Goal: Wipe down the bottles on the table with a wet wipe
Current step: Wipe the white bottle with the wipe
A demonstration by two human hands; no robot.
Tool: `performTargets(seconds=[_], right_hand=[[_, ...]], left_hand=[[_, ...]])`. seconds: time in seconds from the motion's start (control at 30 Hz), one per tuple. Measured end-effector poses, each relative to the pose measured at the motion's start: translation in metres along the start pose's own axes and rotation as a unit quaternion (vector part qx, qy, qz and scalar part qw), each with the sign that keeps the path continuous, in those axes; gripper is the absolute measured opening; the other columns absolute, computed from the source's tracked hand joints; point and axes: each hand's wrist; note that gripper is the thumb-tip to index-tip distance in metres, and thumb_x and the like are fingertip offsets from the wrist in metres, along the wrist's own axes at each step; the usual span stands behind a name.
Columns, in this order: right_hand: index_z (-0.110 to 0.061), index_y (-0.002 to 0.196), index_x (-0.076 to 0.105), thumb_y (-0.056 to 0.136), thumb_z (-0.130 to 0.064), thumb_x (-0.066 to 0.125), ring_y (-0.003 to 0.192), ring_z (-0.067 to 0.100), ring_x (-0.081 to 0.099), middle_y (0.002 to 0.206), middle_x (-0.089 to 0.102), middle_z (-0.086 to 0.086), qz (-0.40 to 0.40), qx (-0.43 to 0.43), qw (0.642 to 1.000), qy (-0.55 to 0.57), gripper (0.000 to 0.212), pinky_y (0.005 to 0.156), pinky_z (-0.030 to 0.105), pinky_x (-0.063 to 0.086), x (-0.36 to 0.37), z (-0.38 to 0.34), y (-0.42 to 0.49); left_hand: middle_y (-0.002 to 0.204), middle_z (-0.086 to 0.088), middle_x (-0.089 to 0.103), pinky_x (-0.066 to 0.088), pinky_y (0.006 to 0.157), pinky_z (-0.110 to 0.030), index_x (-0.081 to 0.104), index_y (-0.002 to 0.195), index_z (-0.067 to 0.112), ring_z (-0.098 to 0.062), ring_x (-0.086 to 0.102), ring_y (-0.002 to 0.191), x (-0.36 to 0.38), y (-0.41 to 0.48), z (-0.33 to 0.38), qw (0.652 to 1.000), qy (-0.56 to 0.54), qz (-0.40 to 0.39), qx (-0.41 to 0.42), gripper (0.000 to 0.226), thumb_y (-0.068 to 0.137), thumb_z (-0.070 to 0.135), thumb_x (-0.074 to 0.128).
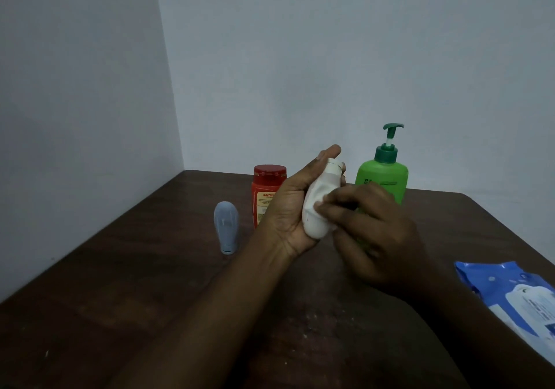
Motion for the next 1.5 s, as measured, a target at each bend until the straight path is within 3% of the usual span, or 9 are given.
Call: performTargets(seconds=[0.17,0.3,0.43,0.57,0.7,0.83,1.1,1.37,1.5], right_hand=[[0.001,0.108,0.076,0.094,-0.007,0.067,0.092,0.03,0.061,0.107,0.068,0.018,-0.016,-0.037,0.999,-0.018,0.018,0.089,0.034,0.046,0.001,-0.003,0.001],[0.004,0.112,0.074,0.092,0.0,0.068,0.102,0.031,0.062,0.11,0.066,0.021,0.102,0.076,0.991,-0.049,0.021,0.095,0.035,0.05,0.002,0.003,-0.001],[0.007,0.119,0.069,0.095,0.002,0.063,0.112,0.023,0.059,0.117,0.064,0.023,0.158,0.16,0.973,-0.054,0.025,0.106,0.015,0.041,0.002,0.002,-0.001],[0.005,0.117,0.071,0.092,0.004,0.063,0.114,0.022,0.059,0.119,0.063,0.022,0.139,0.16,0.977,-0.033,0.027,0.106,0.015,0.041,0.004,0.001,-0.002],[0.003,0.109,0.076,0.09,0.004,0.066,0.102,0.027,0.065,0.109,0.068,0.02,0.07,0.045,0.997,-0.006,0.022,0.093,0.031,0.051,0.001,0.002,0.001],[0.001,0.114,0.076,0.098,-0.005,0.062,0.099,0.029,0.064,0.113,0.068,0.02,0.003,-0.017,1.0,-0.017,0.022,0.089,0.031,0.049,-0.004,0.004,-0.001],[0.003,0.112,0.074,0.089,0.011,0.062,0.107,0.021,0.063,0.112,0.067,0.02,0.158,0.163,0.972,-0.069,0.026,0.1,0.012,0.042,-0.009,0.02,-0.002],[0.002,0.107,0.076,0.086,0.004,0.066,0.108,0.02,0.062,0.109,0.064,0.017,0.07,0.082,0.993,0.04,0.024,0.097,0.024,0.047,-0.003,0.008,0.002],[0.0,0.105,0.078,0.089,0.0,0.063,0.104,0.023,0.063,0.11,0.063,0.018,0.05,0.063,0.996,0.042,0.022,0.091,0.029,0.051,-0.002,0.01,0.0]], left_hand=[[0.093,0.001,0.069,0.049,0.075,-0.019,0.081,0.103,0.021,-0.01,0.061,0.084,0.002,-0.001,-0.003,1.0,-0.019,-0.005,-0.013,0.024,0.096,0.037,0.064],[0.104,-0.007,0.072,0.055,0.086,-0.025,0.081,0.111,0.016,-0.015,0.065,0.094,0.006,0.0,-0.011,1.0,-0.011,-0.003,0.001,0.029,0.096,0.032,0.062],[0.111,-0.009,0.076,0.056,0.09,-0.032,0.078,0.119,0.012,-0.02,0.071,0.095,0.007,-0.002,-0.017,0.999,0.027,-0.001,0.018,0.034,0.091,0.024,0.062],[0.109,-0.011,0.076,0.055,0.09,-0.032,0.079,0.115,0.013,-0.022,0.069,0.094,0.008,-0.002,-0.014,0.999,0.03,0.014,0.027,0.031,0.09,0.022,0.062],[0.109,-0.015,0.074,0.055,0.096,-0.033,0.075,0.114,0.009,-0.027,0.068,0.107,0.007,-0.001,-0.005,0.999,-0.035,0.011,0.013,0.028,0.091,0.017,0.062],[0.11,-0.014,0.073,0.055,0.095,-0.031,0.072,0.115,0.01,-0.025,0.07,0.108,0.006,0.001,-0.002,0.998,-0.054,0.018,0.009,0.025,0.092,0.016,0.065],[0.114,-0.013,0.076,0.065,0.078,-0.034,0.074,0.115,0.011,-0.021,0.075,0.097,0.01,0.001,-0.022,0.997,0.041,0.01,0.058,0.027,0.089,0.01,0.068],[0.11,-0.018,0.074,0.063,0.083,-0.038,0.079,0.108,0.013,-0.025,0.075,0.092,0.003,0.005,-0.007,0.994,0.016,0.041,0.098,0.026,0.085,0.013,0.067],[0.109,-0.019,0.074,0.063,0.083,-0.038,0.072,0.118,0.012,-0.026,0.075,0.092,0.001,0.005,-0.003,0.993,0.015,0.052,0.104,0.031,0.088,0.013,0.066]])
Point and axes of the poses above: each hand's wrist, its own y-axis towards the middle knuckle, its own x-axis out of the palm, z = x × y
